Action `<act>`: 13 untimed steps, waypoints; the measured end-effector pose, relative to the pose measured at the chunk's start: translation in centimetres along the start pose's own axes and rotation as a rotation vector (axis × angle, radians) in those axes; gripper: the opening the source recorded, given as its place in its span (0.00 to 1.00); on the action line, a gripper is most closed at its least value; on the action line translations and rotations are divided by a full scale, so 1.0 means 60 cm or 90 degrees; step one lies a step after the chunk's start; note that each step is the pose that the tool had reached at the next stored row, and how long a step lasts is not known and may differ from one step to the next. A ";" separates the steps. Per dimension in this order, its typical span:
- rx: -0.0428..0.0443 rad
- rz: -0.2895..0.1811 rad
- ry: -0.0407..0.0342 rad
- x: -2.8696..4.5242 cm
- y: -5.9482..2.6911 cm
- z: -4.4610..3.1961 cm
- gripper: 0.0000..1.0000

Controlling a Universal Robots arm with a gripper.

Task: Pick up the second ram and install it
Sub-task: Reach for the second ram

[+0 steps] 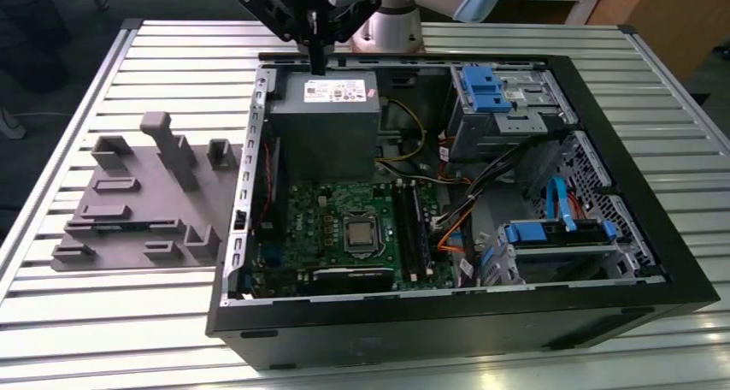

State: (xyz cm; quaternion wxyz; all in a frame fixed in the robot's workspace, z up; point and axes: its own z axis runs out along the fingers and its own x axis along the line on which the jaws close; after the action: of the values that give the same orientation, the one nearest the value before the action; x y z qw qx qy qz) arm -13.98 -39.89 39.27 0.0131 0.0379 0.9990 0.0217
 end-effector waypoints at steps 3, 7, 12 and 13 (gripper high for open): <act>0.0000 0.000 0.0000 0.004 0.000 0.000 0.11; 0.0000 0.000 0.0000 0.009 -0.001 0.000 0.11; 0.0000 0.000 0.0000 0.014 -0.001 0.000 0.11; -0.0001 0.000 0.0000 0.015 -0.001 0.000 0.11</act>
State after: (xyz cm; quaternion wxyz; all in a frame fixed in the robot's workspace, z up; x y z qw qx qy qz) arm -14.88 -39.89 39.23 0.0131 0.0379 0.9990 0.0217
